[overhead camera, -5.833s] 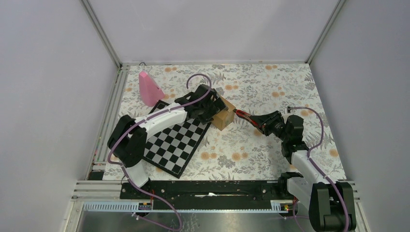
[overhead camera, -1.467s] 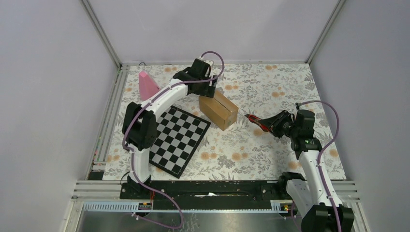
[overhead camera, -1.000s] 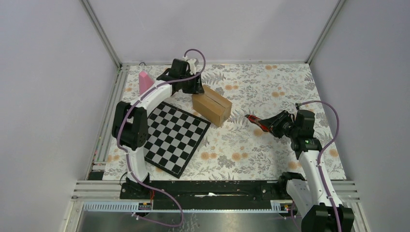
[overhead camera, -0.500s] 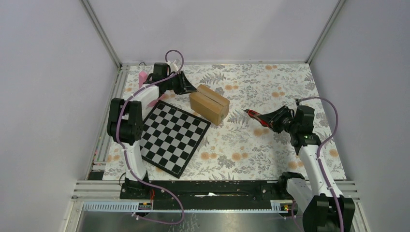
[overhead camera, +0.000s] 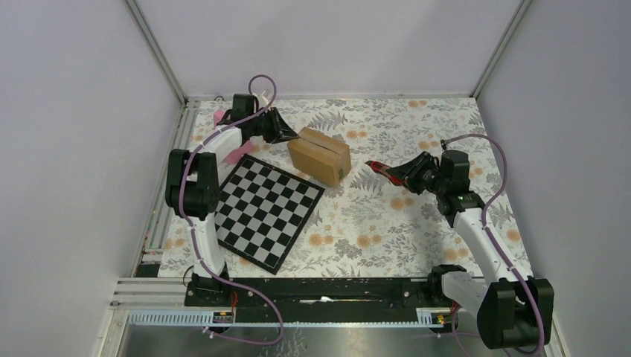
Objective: Unpack the express box
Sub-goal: Adjust the express box at the center of the board.
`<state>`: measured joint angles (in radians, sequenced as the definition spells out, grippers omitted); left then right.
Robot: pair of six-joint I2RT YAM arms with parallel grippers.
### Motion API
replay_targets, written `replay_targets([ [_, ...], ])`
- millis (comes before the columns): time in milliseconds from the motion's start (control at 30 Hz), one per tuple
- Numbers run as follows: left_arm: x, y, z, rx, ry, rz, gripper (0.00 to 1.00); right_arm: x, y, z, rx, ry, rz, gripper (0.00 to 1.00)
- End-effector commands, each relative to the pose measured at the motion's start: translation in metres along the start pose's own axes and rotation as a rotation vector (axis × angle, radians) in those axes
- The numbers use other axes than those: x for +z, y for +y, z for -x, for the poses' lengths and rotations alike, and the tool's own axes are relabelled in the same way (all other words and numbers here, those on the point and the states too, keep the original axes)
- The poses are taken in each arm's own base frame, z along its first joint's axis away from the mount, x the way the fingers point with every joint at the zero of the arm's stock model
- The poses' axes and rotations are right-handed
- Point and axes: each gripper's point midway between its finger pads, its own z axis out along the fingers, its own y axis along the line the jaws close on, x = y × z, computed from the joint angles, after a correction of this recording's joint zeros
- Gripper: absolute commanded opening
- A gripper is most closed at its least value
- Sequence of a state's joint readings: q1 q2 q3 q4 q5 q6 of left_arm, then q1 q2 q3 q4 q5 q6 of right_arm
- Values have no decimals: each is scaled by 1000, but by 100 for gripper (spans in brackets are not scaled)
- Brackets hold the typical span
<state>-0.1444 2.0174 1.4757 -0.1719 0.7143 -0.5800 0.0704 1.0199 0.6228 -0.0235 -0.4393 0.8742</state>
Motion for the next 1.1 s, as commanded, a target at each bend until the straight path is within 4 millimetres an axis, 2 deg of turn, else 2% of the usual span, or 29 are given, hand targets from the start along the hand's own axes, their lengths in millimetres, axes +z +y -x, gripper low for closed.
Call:
replay_targets([
  [0, -2, 91, -27, -58, 37, 364, 17, 2, 27, 26, -77, -79, 50, 0],
  [100, -7, 101, -25, -38, 26, 435, 17, 6, 29, 26, -91, -76, 44, 0],
  [400, -3, 90, -18, 45, 37, 488, 27, 11, 34, 26, -108, -73, 44, 0],
  [667, 8, 70, -21, 89, 24, 494, 34, 22, 36, 31, -158, -85, 12, 0],
  [800, 0, 57, -16, 94, -37, 515, 38, 27, 41, 36, -212, -100, -4, 0],
  [933, -2, 44, -20, 103, -51, 504, 42, 38, 50, 48, -280, -119, -21, 0],
  [1000, 0, 39, -26, 91, -48, 494, 42, 44, 48, 56, -322, -128, -70, 0],
  [1067, -6, 42, -29, 63, -68, 541, 42, 51, 52, 71, -382, -166, -90, 0],
])
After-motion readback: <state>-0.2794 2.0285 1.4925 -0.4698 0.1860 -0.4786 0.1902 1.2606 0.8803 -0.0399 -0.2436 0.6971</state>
